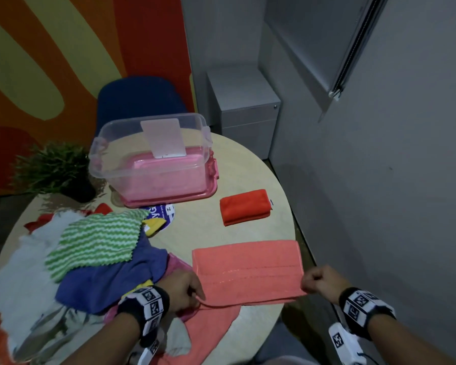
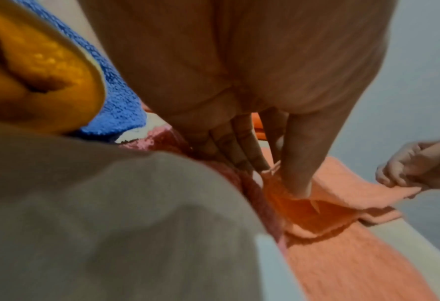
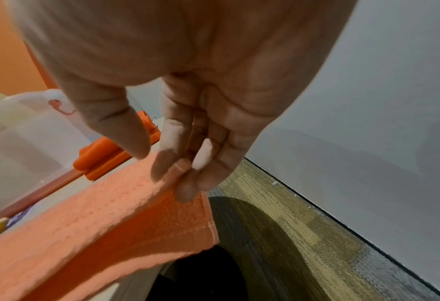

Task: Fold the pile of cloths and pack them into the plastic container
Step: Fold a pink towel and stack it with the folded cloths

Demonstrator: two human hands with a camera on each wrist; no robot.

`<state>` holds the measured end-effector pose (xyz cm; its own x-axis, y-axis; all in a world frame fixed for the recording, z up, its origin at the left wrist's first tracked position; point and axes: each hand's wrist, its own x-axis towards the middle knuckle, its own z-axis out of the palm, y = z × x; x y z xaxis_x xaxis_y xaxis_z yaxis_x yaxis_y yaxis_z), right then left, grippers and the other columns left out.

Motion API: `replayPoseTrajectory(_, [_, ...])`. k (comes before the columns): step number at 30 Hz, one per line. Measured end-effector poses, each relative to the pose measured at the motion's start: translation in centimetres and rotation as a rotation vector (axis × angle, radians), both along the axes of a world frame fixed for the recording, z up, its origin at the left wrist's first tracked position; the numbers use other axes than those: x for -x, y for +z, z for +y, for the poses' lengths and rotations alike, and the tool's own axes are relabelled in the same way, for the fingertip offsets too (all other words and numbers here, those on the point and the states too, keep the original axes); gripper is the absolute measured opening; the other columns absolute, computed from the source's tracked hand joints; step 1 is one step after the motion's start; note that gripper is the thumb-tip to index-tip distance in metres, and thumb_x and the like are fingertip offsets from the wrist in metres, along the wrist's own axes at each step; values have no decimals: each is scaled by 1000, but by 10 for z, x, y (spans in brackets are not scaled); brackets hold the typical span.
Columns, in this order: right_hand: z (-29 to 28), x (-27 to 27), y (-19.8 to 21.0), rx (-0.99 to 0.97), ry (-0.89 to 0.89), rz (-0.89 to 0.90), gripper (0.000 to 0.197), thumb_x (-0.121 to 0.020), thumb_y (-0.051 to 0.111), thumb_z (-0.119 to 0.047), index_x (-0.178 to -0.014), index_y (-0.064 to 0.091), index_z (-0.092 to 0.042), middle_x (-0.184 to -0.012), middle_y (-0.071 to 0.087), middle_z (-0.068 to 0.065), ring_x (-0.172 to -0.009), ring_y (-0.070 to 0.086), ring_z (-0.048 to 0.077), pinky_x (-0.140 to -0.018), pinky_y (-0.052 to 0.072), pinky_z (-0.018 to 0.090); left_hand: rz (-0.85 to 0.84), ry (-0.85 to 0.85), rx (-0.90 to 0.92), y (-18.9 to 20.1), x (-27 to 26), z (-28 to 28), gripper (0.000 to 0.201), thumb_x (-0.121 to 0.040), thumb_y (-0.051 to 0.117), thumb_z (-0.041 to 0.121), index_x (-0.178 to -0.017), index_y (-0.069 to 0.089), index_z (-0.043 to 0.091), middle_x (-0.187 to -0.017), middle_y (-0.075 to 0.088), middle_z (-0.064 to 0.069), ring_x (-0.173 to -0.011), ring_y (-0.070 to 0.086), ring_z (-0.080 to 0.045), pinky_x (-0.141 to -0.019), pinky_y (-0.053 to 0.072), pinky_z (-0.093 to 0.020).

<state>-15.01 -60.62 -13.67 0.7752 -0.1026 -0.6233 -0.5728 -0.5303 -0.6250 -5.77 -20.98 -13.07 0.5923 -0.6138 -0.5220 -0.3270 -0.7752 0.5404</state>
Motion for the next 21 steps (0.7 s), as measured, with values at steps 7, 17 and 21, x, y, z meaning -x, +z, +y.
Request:
replayPoseTrajectory(7, [10,-2,-21,111,55,67,26,-76,79,-10,-90,59,-20,-92,67,-3,-89,67,17,-89,57,43,-40,65,-50,-6,8,-8,18,-88,70,31,-92,77,15,-99,71,3,-87,62,-7,-78,47,-19])
replayPoseTrajectory(17, [28,-9,-22,22,-58,131,50,-82,78,-18,-119,45,-25,-103,60,-11,-102,61,16,-98,51,40,-62,134,-112,-10,2,-23,27,-86,67,23,-110,55,21,-94,66,2,-88,63,-19,-78,49,-28])
replayPoseTrajectory(21, [25,-10,-13,117,-42,49,21,-85,73,-17,-94,55,-24,-99,67,-3,-93,66,17,-90,56,41,-71,118,-159,-11,1,-28,39,-89,66,23,-124,50,22,-96,63,3,-94,63,-20,-82,49,-28])
